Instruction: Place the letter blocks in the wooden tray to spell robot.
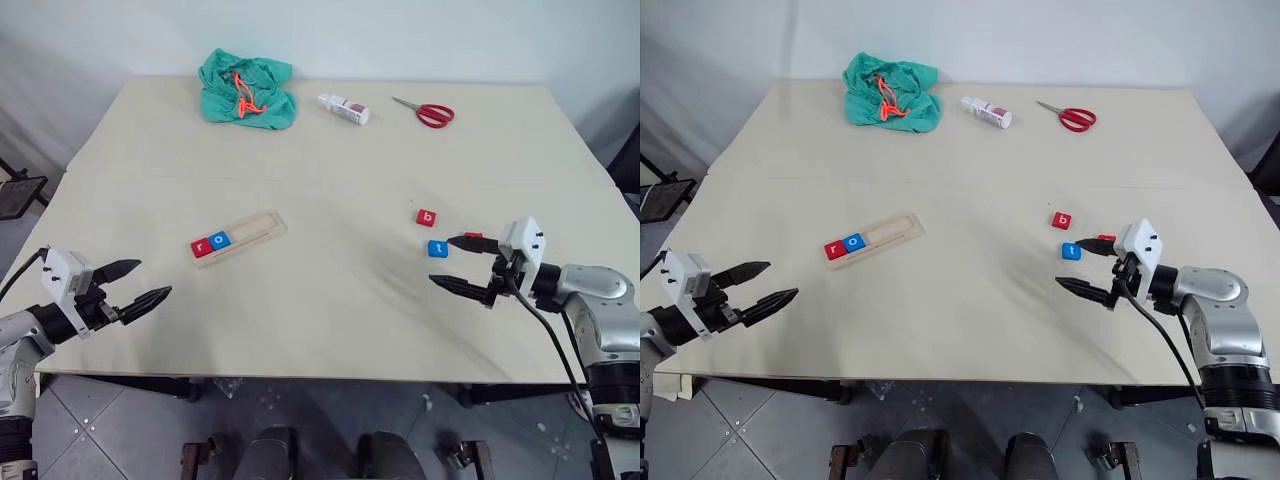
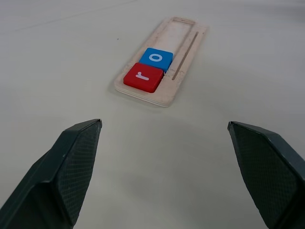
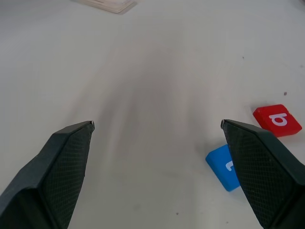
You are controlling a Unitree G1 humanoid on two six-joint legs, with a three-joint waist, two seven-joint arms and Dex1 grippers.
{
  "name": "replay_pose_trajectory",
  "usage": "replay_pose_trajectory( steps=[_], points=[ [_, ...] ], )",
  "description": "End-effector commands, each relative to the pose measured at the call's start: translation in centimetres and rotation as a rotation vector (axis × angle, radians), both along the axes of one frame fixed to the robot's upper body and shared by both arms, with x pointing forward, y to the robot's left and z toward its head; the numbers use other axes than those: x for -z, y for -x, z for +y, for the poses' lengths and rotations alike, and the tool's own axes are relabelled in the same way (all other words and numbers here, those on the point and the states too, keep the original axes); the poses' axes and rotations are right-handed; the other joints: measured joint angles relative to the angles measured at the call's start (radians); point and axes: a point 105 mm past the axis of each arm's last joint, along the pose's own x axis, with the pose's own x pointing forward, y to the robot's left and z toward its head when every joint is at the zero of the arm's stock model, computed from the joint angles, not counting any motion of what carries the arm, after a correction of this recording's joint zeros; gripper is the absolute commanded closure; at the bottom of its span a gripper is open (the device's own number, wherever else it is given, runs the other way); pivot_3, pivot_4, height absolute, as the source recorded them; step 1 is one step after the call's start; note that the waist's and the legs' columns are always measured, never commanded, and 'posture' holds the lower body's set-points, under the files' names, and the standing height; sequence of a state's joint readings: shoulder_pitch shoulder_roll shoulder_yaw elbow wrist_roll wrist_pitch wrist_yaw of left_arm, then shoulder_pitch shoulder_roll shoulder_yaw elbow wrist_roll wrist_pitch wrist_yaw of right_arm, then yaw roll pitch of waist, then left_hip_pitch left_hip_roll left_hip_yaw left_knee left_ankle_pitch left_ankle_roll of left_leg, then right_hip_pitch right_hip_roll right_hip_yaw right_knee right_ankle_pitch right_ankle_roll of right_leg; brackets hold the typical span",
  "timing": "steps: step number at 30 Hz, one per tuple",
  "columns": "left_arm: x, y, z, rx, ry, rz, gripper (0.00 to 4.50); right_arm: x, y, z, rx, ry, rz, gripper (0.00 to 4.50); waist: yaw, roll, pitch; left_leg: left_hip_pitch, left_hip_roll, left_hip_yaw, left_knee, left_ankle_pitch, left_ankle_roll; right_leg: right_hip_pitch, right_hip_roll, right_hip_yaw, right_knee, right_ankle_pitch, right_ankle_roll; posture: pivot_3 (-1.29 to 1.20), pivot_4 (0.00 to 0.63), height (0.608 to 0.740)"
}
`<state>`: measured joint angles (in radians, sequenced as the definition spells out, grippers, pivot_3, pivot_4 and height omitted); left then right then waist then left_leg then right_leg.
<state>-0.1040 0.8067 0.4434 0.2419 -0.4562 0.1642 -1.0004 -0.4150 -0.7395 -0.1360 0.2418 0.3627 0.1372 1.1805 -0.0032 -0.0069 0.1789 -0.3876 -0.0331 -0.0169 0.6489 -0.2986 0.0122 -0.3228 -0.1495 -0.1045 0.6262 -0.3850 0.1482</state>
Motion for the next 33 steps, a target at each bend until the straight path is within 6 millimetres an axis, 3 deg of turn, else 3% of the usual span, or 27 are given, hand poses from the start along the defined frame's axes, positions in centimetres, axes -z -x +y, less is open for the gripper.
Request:
replay_pose_trajectory(
  steps=[1, 8, 15, 21, 33],
  points=[
    [-1.6, -0.1, 0.0, 0.0, -0.023, -0.066, 0.0, -1.2, -0.2, -0.3, 0.003, 0.005, -0.035, 0.04, 0.0, 0.0, 0.0, 0.0, 0.0, 0.0, 0.0, 0.0, 0.0, 0.0, 0.0, 0.0, 0.0, 0.0, 0.0, 0.0, 0.15, 0.74],
    [-1.2, -0.3, 0.5, -0.07, -0.065, -0.045, 0.0, -1.3, -0.4, -0.2, -0.003, 0.012, -0.036, 0.04, 0.0, 0.0, 0.0, 0.0, 0.0, 0.0, 0.0, 0.0, 0.0, 0.0, 0.0, 0.0, 0.0, 0.0, 0.0, 0.0, 0.15, 0.74],
    [0.9, 3.0, 1.5, -0.111, -0.112, 0.071, 0.0, -1.1, -0.1, -0.4, -0.04, 0.05, -0.02, 0.04, -0.007, 0.001, 0.0, 0.0, 0.001, 0.0, -0.002, 0.0, 0.0, -0.001, 0.0, 0.0, -0.001, 0.0, 0.0, 0.0, 0.15, 0.74],
    [0.4, 3.7, 1.7, -0.082, -0.089, 0.062, 0.0, -1.7, -0.6, 0.0, -0.047, 0.044, -0.028, 0.04, 0.005, 0.001, 0.001, 0.0, 0.0, 0.0, 0.001, 0.0, 0.0, 0.001, 0.0, 0.0, -0.001, 0.0, 0.0, 0.0, 0.15, 0.74],
    [0.6, -3.4, -1.7, 0.141, -0.052, 0.096, 0.0, -2.4, 0.8, 0.9, -0.084, 0.041, -0.038, 0.04, 0.002, 0.001, 0.001, 0.0, 0.0, 0.0, 0.0, 0.0, 0.0, 0.0, 0.0, -0.001, 0.001, 0.0, 0.0, 0.0, 0.15, 0.74]
  ],
)
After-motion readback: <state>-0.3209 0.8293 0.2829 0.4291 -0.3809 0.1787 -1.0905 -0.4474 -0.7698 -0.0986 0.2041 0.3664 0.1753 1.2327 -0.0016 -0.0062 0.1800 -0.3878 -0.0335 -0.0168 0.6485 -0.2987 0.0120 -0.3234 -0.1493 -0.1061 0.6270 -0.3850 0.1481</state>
